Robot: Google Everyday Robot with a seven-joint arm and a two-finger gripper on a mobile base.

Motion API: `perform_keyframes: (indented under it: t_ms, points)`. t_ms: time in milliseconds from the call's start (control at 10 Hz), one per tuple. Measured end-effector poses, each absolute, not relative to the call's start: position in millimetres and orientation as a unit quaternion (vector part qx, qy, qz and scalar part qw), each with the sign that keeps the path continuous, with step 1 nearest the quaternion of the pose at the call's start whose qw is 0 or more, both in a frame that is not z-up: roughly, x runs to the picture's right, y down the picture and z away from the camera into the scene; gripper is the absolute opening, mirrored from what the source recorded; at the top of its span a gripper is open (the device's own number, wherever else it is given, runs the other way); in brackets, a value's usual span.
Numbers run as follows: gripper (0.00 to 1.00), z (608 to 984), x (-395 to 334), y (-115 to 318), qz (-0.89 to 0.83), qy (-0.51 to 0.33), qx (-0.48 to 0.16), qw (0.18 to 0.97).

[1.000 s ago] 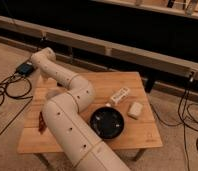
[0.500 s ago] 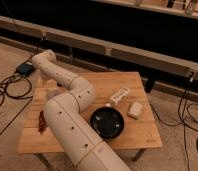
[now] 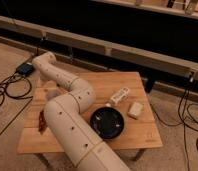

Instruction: Push the eraser across the table

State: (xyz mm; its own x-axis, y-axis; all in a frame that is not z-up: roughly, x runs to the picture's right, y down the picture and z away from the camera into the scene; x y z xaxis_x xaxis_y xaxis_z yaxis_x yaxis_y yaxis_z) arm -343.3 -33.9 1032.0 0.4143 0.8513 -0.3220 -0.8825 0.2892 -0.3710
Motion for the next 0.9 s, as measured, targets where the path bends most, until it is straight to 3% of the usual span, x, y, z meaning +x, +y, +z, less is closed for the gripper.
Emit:
perform_keyframes:
  t_ms: [900]
  points:
    - [0.65, 1048, -287, -35, 0.536, 0.091, -0.211, 0.813]
